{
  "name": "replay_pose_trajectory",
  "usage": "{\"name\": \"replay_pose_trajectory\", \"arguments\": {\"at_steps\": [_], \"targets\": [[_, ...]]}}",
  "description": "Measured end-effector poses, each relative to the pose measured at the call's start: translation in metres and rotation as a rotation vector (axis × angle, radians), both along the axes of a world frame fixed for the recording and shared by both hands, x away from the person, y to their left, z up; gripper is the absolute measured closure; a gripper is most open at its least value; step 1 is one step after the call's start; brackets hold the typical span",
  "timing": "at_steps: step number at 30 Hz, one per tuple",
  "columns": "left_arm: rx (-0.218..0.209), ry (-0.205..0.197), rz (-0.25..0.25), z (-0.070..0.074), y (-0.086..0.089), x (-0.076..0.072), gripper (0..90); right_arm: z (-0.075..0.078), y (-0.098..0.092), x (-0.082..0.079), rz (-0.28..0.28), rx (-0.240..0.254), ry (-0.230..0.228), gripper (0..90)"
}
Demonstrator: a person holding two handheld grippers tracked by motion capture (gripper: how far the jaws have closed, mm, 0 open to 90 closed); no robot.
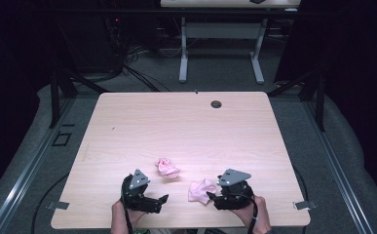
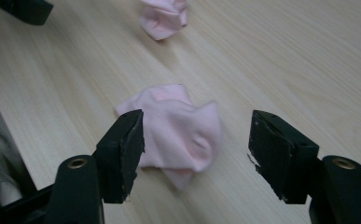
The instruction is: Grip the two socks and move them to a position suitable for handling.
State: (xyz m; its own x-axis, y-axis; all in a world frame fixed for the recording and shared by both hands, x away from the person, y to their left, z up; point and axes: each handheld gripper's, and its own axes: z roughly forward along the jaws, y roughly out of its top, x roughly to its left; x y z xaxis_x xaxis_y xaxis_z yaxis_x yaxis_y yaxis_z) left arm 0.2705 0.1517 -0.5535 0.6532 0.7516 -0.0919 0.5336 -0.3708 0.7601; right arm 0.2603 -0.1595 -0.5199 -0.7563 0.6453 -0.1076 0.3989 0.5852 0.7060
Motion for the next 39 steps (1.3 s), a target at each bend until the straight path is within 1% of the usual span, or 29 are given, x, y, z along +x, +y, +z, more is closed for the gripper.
{"name": "replay_pose_trajectory", "arguments": {"at_steps": [1,2,3,4,5,6,8,12,13,14,15,18,19,21,22,23,24,26,27,28,30,31,32,33,34,36,37,38,39], "targets": [[0.0,0.0,0.0,0.0,0.0,0.0,0.2,0.0,0.0,0.0,0.0,0.0,0.0,35.9],[0.0,0.008,0.008,0.001,0.003,0.001,0.2,-0.003,0.011,0.002,0.045,-0.021,0.03,41.8],[0.0,0.008,0.008,0.001,0.003,0.001,0.2,-0.003,0.011,0.002,0.045,-0.021,0.03,41.8],[0.002,0.002,0.008,0.002,0.006,0.002,0.2,-0.009,0.023,0.004,0.074,-0.055,0.041,45.8],[0.002,0.002,0.008,0.002,0.006,0.002,0.2,-0.009,0.023,0.004,0.074,-0.055,0.041,45.8],[-0.001,0.005,0.018,0.001,0.008,0.001,0.2,-0.016,0.032,0.005,0.107,-0.076,0.059,49.4],[0.001,0.003,0.025,0.0,0.011,0.002,0.2,-0.022,0.039,0.004,0.132,-0.112,0.067,52.4],[0.003,0.011,0.027,-0.004,0.012,0.003,0.3,-0.03,0.045,0.005,0.141,-0.132,0.071,56.7],[0.007,0.014,0.029,-0.005,0.012,0.003,0.3,-0.031,0.046,0.007,0.147,-0.154,0.079,57.7],[0.012,0.013,0.03,-0.006,0.012,0.003,0.3,-0.035,0.047,0.008,0.142,-0.146,0.085,58.3],[0.008,0.01,0.032,-0.006,0.012,0.003,0.3,-0.036,0.048,0.009,0.146,-0.164,0.09,59.7],[0.002,0.009,0.037,-0.007,0.013,0.002,0.3,-0.042,0.048,0.014,0.138,-0.175,0.113,64.0],[0.0,0.012,0.038,-0.008,0.013,0.003,0.3,-0.043,0.049,0.014,0.13,-0.164,0.112,65.7],[0.001,0.012,0.038,-0.008,0.013,0.003,0.3,-0.043,0.048,0.014,0.127,-0.169,0.109,67.3],[-0.001,0.016,0.036,-0.009,0.012,0.003,0.3,-0.042,0.048,0.013,0.126,-0.178,0.106,71.6],[-0.001,0.016,0.036,-0.009,0.012,0.003,0.3,-0.042,0.048,0.013,0.126,-0.178,0.106,71.6],[0.005,0.016,0.028,-0.009,0.011,0.003,0.3,-0.042,0.047,0.013,0.121,-0.178,0.107,76.6],[0.015,0.019,0.014,-0.01,0.007,0.003,0.3,-0.042,0.045,0.014,0.115,-0.144,0.126,79.8],[0.015,0.019,0.014,-0.01,0.007,0.003,0.3,-0.042,0.045,0.014,0.115,-0.144,0.126,79.8],[0.014,0.018,0.009,-0.01,0.005,0.002,0.3,-0.039,0.04,0.017,0.103,-0.076,0.173,81.1],[0.007,0.02,0.005,-0.01,0.003,0.002,0.3,-0.035,0.034,0.02,0.088,0.011,0.218,81.6],[0.007,0.02,0.005,-0.01,0.003,0.002,0.3,-0.035,0.034,0.02,0.088,0.011,0.218,81.6],[0.008,0.017,-0.005,-0.01,0.001,0.002,0.3,-0.03,0.029,0.021,0.066,0.056,0.231,82.0],[0.008,0.017,-0.005,-0.01,0.001,0.002,0.4,-0.03,0.029,0.021,0.066,0.056,0.231,82.0],[0.004,0.019,-0.009,-0.01,-0.001,0.002,0.4,-0.028,0.026,0.023,0.056,0.074,0.24,82.0],[0.012,0.016,-0.022,-0.01,-0.007,0.001,0.4,-0.022,0.02,0.025,0.04,0.141,0.264,82.0],[0.012,0.016,-0.022,-0.01,-0.007,0.001,0.4,-0.022,0.02,0.025,0.04,0.141,0.264,82.0],[0.009,0.02,-0.031,-0.01,-0.01,0.001,0.4,-0.019,0.017,0.026,0.031,0.168,0.266,82.0],[0.009,0.02,-0.031,-0.01,-0.01,0.001,0.5,-0.019,0.017,0.026,0.031,0.168,0.266,82.0]]}}
